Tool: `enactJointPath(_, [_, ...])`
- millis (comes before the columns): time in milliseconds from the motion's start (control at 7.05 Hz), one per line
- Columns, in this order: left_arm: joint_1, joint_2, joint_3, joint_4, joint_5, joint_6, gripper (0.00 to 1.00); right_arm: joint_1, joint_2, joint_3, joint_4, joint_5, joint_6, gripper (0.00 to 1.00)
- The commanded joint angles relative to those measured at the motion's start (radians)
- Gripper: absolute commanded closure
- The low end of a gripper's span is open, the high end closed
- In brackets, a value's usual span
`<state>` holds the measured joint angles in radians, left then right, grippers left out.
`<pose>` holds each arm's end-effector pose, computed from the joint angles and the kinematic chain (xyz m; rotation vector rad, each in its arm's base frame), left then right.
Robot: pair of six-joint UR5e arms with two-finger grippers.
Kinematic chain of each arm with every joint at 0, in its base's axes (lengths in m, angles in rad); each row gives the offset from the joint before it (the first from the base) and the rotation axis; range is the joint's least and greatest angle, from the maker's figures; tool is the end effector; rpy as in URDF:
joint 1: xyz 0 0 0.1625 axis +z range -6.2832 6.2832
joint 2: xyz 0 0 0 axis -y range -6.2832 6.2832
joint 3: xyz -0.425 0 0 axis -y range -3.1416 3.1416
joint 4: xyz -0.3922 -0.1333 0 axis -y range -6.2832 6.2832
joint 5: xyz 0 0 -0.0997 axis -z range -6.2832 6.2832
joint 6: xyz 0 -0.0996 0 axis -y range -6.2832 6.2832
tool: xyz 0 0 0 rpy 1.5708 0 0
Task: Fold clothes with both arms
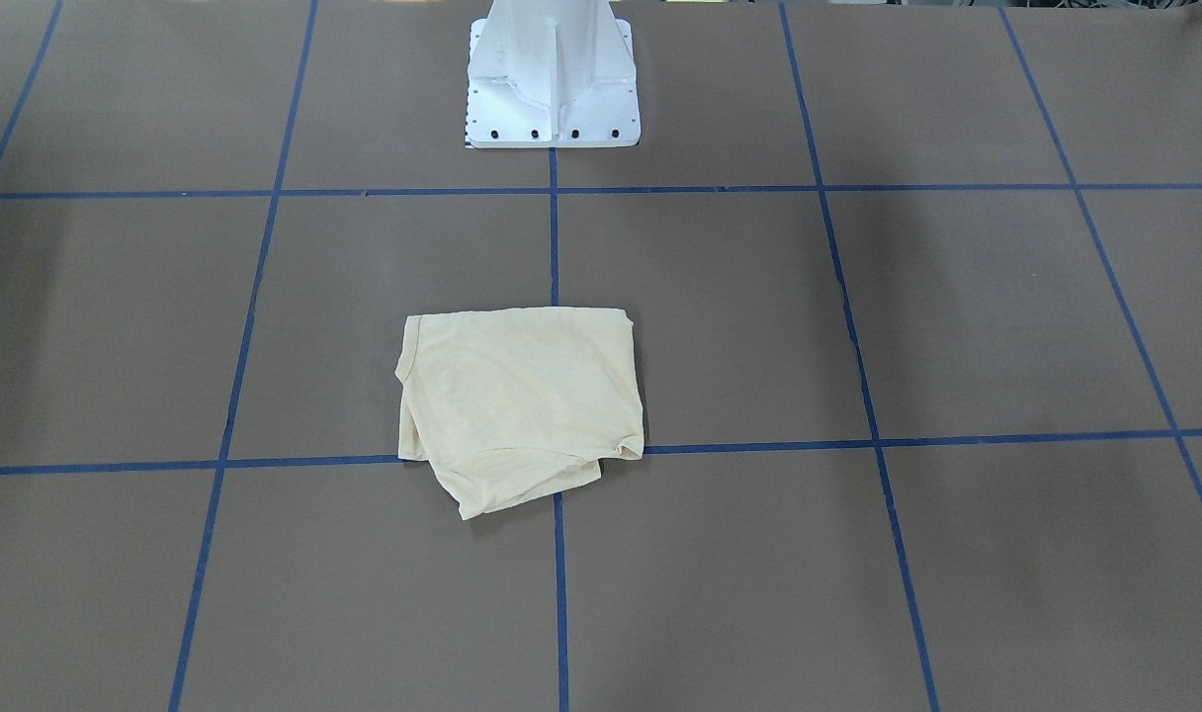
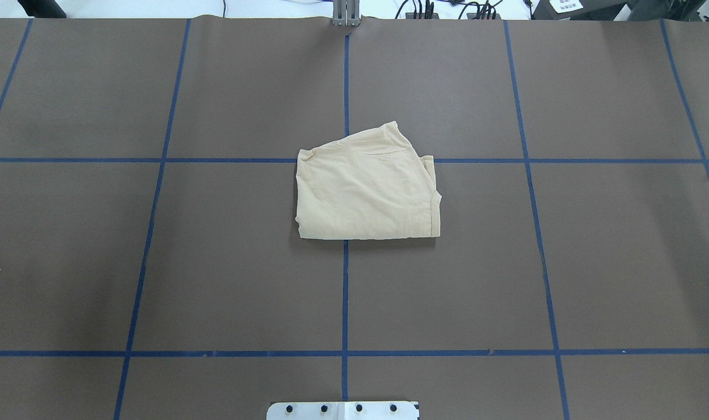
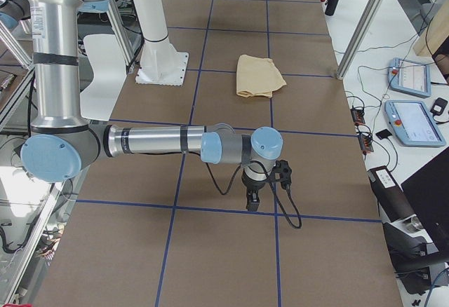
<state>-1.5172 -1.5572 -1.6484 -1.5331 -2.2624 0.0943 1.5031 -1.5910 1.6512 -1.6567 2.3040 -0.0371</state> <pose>-0.0436 -0.4903 0.6364 0.0394 0.6916 0.1510 0.0340 -0.4841 0.6404 -0.0358 -0.7330 -0.0906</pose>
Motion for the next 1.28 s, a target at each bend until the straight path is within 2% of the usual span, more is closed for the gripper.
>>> enactJointPath(0, [-0.018,0.037,0.002,-0.035,0.0,-0.019,0.0,0.009,-0.004,-0.002,0.0,0.0,0.0,0.0])
enactJointPath(425, [-0.024,0.037,0.005,-0.044,0.0,-0.018,0.0,0.046,-0.007,0.001,0.0,0.002,0.0,0.0])
enactJointPath(567, [-0.031,0.037,0.005,-0.051,0.0,-0.018,0.0,0.066,-0.009,0.002,0.033,0.002,0.005,0.0])
enactJointPath(851, [-0.032,0.037,0.005,-0.056,0.0,-0.018,0.0,0.069,-0.03,0.005,0.104,0.002,0.122,0.0])
enactJointPath(1135, [-0.032,0.035,0.005,-0.055,0.0,-0.022,0.0,0.066,-0.03,0.002,0.103,0.021,0.161,0.0])
